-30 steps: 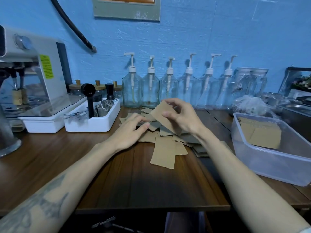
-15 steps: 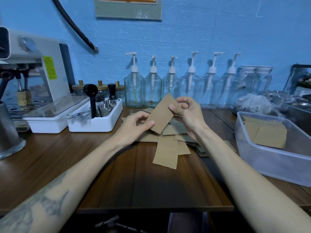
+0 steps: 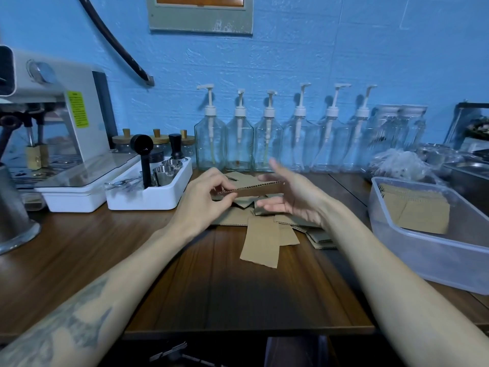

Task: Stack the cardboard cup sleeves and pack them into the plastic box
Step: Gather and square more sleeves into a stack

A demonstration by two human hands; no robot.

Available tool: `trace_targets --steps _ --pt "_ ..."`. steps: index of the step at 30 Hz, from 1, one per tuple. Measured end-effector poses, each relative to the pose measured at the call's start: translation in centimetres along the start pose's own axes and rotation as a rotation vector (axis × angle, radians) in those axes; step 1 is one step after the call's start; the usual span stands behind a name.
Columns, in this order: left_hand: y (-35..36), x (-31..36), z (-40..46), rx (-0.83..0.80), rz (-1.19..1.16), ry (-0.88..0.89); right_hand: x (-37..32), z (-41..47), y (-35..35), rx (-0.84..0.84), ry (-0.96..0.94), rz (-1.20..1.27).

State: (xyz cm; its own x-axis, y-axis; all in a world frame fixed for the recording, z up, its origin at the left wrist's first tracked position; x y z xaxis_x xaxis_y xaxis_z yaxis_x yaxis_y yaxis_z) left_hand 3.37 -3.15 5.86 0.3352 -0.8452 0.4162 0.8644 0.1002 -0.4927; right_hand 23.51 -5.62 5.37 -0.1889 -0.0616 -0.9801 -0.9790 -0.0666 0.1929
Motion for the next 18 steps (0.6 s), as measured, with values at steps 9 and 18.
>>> trace_targets --steps 9,18 --pt "0.6 -1.9 -0.5 -0.214 -0.112 -0.268 -1.6 -0.5 -1.3 0.209 -0.343 -0.526" --pt "1.2 -2.5 -0.3 -0.137 -0.354 -0.314 -0.7 0.2 1.2 0.121 -0.496 -0.711"
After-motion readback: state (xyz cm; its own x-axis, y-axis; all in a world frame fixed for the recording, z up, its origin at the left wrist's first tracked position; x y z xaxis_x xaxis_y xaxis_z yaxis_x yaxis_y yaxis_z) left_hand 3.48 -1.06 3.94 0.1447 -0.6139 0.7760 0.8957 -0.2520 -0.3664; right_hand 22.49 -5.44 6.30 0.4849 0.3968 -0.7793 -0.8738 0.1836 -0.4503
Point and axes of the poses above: each hand's wrist, its own z-axis towards the middle knuckle, its own y-axis out of the palm, x = y × z, the point moved 5 cm from there along z, towards the middle knuckle, and after that the axes turned 2 degrees about z, right-handed, at the moved point
